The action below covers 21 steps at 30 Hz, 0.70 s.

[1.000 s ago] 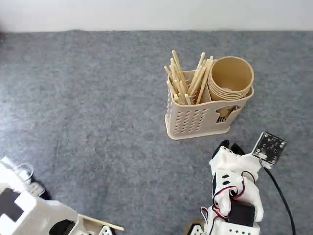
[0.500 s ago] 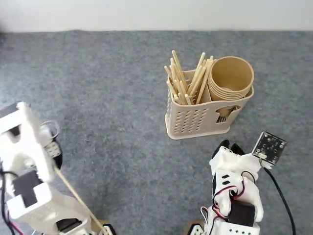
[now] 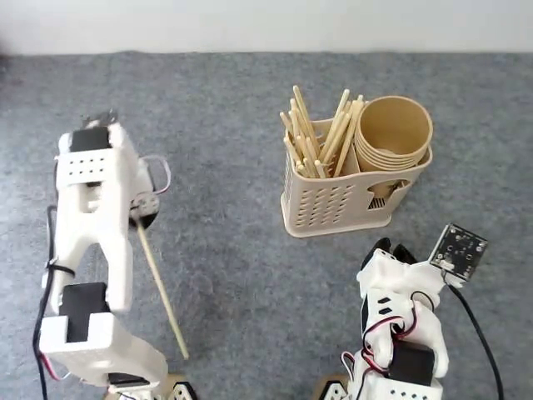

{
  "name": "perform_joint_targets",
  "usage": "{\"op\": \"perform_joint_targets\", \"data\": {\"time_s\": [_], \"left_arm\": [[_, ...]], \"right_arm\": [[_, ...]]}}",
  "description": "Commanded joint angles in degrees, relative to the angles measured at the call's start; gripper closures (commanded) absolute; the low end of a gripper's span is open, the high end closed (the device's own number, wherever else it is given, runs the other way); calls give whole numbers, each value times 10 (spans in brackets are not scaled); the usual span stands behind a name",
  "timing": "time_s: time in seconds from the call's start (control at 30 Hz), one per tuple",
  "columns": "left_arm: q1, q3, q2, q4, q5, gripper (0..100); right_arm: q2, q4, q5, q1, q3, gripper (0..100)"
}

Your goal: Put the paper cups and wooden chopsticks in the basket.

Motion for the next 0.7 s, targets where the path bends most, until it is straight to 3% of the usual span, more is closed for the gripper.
{"op": "perform_joint_targets", "data": {"time_s": [0.0, 0.4, 0.67], "left_arm": [[33, -81, -11, 9, 8, 988], [49, -322, -11, 35, 8, 988], [127, -483, -12, 34, 9, 988]], "right_arm": [[-7, -3, -2, -4, -3, 898], [-7, -3, -2, -4, -3, 898], [-7, -3, -2, -4, -3, 898]]}}
